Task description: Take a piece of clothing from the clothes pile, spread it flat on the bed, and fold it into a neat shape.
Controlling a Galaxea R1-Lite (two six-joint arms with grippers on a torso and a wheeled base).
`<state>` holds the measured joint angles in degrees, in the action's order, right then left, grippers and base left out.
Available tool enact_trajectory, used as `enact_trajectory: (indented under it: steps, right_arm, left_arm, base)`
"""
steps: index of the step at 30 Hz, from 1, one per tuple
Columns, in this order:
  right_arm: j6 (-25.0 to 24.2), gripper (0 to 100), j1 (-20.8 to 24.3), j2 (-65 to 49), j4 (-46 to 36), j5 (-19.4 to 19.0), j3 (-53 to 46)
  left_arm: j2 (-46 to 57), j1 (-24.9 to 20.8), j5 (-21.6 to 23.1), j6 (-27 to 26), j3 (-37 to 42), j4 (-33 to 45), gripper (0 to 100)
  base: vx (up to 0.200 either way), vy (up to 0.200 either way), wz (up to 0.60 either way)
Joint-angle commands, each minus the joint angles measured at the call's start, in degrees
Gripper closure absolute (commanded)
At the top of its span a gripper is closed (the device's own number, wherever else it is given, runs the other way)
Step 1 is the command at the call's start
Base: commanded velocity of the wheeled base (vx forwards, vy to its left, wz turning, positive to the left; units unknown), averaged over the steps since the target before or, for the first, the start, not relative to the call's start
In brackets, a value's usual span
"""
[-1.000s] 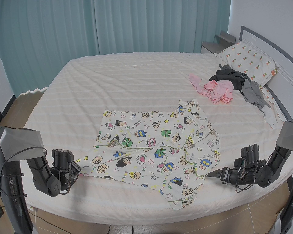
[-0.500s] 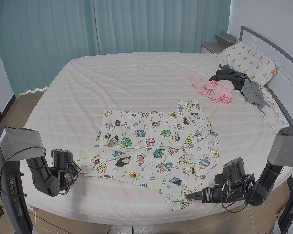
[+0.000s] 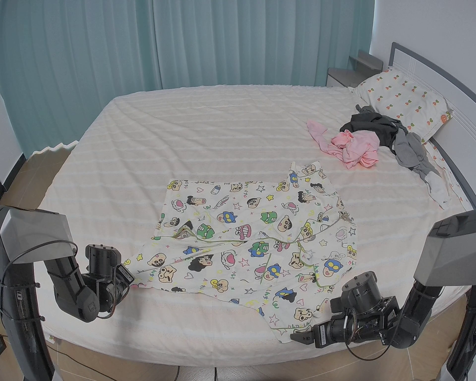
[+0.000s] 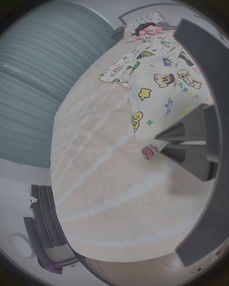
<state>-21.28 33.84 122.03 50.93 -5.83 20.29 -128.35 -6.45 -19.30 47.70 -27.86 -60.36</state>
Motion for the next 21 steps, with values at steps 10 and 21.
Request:
enact_trajectory:
  steps: [10,21]
  right_arm:
    - [1.42,0,5.89,5.94,5.85,5.91,4.15]
    - [1.95,0,7.12,7.44,6.46,14.26,4.94]
  left_arm:
    - [-0.05,-0.06,0.31,0.02,0.08,-0.03,100]
    - [-0.05,-0.06,0.40,-0.07,0.17,-0.03,100]
  base:
    - [0.000,0.000,0.00]
    - [0.000,0.000,0.00]
